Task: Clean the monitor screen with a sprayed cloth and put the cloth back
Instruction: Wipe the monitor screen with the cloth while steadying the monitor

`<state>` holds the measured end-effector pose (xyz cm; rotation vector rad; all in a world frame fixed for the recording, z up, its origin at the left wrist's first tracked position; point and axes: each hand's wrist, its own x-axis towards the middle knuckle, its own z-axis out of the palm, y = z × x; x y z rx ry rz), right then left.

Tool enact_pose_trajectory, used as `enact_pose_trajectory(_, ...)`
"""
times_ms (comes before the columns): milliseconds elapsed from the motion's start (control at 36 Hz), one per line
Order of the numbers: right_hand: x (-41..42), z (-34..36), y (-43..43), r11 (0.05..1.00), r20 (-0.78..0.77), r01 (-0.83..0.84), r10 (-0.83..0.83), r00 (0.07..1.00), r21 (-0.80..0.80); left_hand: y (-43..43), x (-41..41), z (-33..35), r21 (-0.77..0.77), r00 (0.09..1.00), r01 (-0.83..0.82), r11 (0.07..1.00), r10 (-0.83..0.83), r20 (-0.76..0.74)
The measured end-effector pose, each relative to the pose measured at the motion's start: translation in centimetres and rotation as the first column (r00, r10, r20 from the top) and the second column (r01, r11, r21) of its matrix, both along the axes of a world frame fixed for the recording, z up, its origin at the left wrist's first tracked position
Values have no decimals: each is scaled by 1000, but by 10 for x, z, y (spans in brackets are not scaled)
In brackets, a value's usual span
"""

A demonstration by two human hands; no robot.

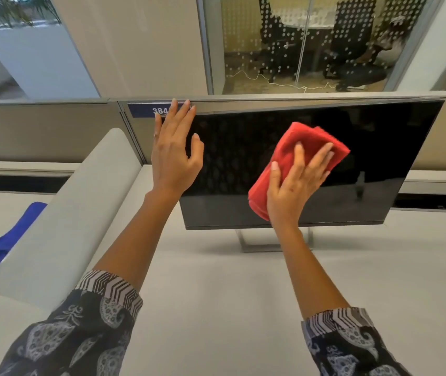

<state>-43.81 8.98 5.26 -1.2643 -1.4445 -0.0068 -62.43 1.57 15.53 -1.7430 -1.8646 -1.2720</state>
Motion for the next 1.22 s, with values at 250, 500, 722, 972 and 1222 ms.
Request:
enact_pose_trajectory(250,36,33,32,992,-235,122,-121,964,-12,-1,0,1,29,1000,6,1000,-6,31)
enact_pose_trajectory(500,-53,39,-5,979,268,-105,56,962,173,-1,1,0,39,999,-18,999,16,45)
enact_pose_trajectory(722,-28,-65,-23,930,648,-348,192,737,121,-3,-2,-1,23,999,-18,1000,17,51)
enact_pose_trajectory(972,52,-25,18,981,509,-127,36,860,146,-2,-4,-3,30,998,9,1000,-11,57)
enact_pose_trajectory(1222,119,21,63,981,-96,195,-194,976,4,-2,-2,-4,43,997,0,999,-4,71)
